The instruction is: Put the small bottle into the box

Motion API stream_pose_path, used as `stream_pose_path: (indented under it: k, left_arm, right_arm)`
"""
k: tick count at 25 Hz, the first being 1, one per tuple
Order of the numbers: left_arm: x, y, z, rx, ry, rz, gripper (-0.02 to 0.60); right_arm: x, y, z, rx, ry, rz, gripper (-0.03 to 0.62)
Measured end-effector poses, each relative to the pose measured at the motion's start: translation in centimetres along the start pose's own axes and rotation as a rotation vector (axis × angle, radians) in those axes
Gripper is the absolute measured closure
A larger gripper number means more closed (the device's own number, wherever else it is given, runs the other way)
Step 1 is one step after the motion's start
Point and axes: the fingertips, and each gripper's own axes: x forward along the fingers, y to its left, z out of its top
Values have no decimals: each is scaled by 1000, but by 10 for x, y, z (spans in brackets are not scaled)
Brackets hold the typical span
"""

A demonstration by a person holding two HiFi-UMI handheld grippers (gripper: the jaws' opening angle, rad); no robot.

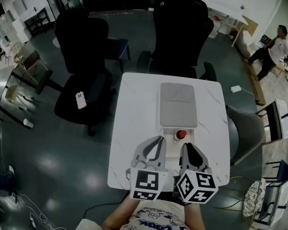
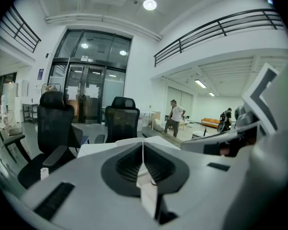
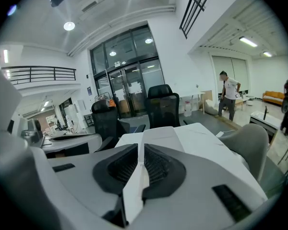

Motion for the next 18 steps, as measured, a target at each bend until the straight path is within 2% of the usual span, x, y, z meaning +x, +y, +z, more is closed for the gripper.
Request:
stream_pose_path:
  k: [18]
  left_arm:
    - [-5,-2,15,20,-28,21,561]
  right_arm:
    - [-7,-3,9,-32,-14,12,546]
